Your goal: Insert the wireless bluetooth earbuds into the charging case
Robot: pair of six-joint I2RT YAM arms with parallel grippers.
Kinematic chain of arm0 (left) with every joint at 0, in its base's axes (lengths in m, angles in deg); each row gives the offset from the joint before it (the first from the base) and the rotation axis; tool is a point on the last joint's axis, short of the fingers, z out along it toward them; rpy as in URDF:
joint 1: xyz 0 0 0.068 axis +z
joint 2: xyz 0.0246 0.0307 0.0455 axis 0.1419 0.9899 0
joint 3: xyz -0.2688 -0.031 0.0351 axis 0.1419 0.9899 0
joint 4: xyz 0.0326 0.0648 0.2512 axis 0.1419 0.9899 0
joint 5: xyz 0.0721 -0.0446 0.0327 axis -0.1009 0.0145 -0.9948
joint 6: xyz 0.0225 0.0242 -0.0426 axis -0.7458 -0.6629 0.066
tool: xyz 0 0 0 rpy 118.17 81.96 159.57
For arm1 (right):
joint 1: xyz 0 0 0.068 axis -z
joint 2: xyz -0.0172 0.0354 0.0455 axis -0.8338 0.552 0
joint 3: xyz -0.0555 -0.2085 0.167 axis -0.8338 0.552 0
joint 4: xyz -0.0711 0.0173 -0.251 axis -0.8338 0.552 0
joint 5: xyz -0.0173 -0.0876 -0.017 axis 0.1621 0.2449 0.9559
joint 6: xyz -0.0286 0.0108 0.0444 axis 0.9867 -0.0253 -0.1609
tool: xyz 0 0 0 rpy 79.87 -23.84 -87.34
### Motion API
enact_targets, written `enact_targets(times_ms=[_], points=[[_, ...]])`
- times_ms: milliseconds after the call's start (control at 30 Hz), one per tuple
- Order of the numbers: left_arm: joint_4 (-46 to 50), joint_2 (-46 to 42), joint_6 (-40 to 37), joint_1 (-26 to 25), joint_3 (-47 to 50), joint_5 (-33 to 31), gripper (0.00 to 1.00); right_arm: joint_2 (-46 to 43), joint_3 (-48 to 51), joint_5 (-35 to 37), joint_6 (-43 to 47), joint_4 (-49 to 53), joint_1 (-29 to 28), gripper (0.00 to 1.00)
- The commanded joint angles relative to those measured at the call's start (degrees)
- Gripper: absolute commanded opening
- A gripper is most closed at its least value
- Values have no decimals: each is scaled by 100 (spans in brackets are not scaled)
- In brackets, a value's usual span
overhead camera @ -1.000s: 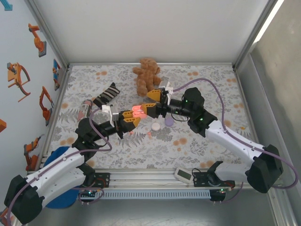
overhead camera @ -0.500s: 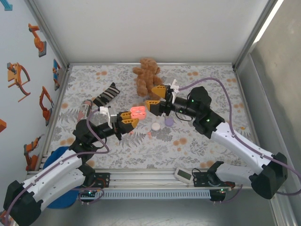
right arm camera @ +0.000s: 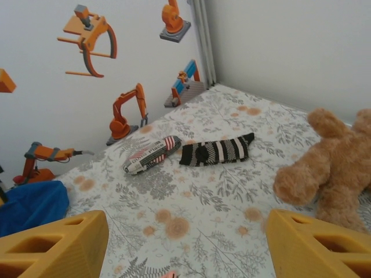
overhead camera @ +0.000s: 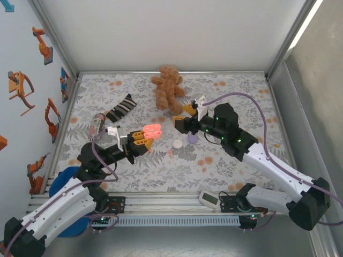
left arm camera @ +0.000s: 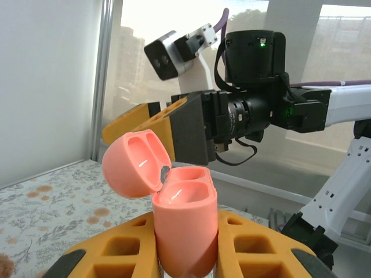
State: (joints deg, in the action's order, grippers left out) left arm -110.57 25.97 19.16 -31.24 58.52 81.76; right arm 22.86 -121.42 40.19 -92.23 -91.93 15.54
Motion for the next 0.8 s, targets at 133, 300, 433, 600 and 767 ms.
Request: enact_targets(times_ms=[133,300,433,600,767], points=[[406,-475,-181,-31,67,-153,0,261,25,112,-164,523,26,71],[656,-746,-230,-26,93,-241,0,488,-1,9,-269,687,26,71],[795,-951,-257,-26,129,-289,0,733,-71,-85,-385,846,26,71],[961,-1145,-291,-29,134,-329,0,1129,-203,-254,-663,989,11,68],[1083,-1296,-324,-29,129,-375,0,1632,-391,-515,-880,1084,-16,62]])
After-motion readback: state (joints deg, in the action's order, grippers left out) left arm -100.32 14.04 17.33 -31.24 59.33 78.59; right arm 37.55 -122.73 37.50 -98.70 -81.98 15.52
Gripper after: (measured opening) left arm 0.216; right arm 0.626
